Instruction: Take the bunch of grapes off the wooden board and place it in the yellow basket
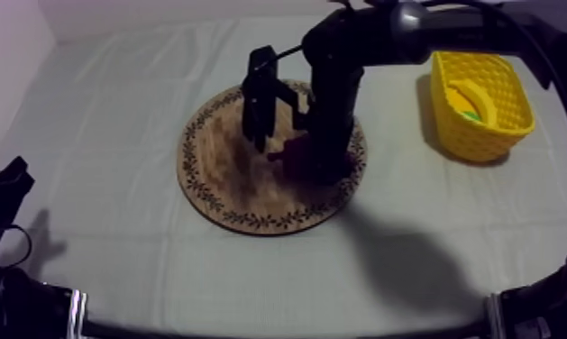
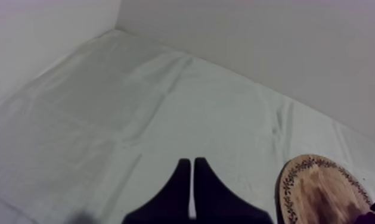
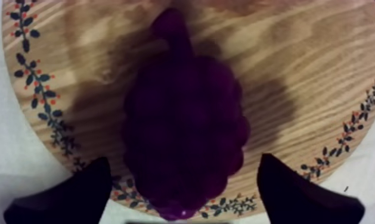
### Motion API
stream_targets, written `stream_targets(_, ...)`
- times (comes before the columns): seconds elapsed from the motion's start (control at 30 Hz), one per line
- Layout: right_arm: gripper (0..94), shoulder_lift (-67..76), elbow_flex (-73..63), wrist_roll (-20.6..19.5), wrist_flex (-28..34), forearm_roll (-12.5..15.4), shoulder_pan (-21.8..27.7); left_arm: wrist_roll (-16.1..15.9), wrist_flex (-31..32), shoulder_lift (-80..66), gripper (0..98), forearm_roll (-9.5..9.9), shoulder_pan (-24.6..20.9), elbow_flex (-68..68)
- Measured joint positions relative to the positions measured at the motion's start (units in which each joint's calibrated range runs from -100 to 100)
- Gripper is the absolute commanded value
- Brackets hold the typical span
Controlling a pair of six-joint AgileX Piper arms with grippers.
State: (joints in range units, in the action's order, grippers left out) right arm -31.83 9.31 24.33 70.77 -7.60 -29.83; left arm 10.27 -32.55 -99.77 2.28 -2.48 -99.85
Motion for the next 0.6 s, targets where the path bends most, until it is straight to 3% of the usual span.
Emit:
stream_targets(0.3,67.5,-3.25,-1.54,-0.13,-1.29,-0.84,-0.08,0.00,0.00,0.00,0.0,0.00,0.00,0.00)
stream_targets(0.6,43.6,-4.05,-1.74,-0.53,-1.51,-0.64,-0.33,0.00,0.00,0.00,0.0,0.00,0.00,0.00)
